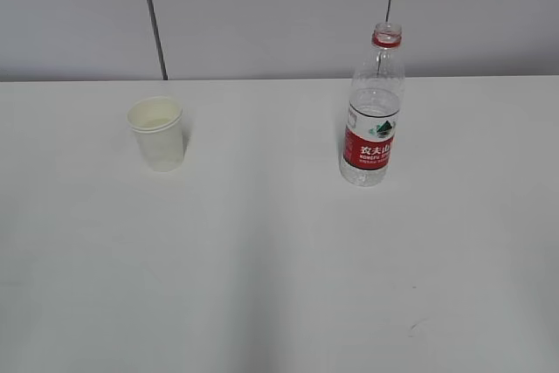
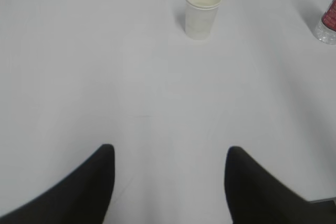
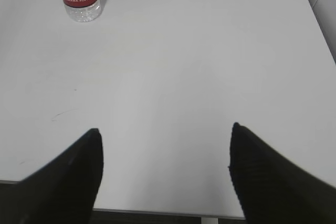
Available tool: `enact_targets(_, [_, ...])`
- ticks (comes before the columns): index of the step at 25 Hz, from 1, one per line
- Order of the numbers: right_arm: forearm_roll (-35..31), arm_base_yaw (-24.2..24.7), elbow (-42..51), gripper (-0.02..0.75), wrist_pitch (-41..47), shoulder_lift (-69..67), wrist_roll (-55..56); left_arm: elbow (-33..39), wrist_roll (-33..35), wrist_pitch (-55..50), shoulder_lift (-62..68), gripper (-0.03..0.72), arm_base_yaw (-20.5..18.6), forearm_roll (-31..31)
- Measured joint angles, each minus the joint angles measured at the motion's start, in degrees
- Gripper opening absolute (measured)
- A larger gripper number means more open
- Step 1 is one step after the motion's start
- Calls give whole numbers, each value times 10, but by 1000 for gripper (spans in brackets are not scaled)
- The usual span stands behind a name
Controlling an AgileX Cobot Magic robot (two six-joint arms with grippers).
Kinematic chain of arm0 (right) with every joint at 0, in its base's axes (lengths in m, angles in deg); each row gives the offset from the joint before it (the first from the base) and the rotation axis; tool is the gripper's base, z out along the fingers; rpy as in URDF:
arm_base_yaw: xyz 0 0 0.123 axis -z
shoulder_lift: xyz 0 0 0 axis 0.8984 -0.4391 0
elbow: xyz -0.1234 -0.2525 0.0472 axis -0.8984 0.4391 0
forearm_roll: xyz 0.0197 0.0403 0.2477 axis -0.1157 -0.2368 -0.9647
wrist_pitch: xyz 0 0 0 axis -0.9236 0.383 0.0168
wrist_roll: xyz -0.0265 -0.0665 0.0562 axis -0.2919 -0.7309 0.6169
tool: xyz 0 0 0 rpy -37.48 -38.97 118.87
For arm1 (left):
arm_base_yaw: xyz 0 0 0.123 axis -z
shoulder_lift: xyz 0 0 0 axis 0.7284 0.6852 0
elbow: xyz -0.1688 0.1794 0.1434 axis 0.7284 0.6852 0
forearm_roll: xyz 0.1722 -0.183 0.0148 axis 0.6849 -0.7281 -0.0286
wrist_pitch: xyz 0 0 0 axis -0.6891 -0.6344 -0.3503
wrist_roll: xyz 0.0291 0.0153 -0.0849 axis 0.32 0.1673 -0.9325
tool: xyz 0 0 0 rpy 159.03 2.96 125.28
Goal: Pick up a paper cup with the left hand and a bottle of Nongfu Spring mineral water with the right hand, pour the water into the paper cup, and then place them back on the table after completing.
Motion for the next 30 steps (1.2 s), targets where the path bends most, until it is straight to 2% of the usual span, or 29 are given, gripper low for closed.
enact_targets(30, [1,0,0,554,-1,0,0,0,0,0,0,417,0,0])
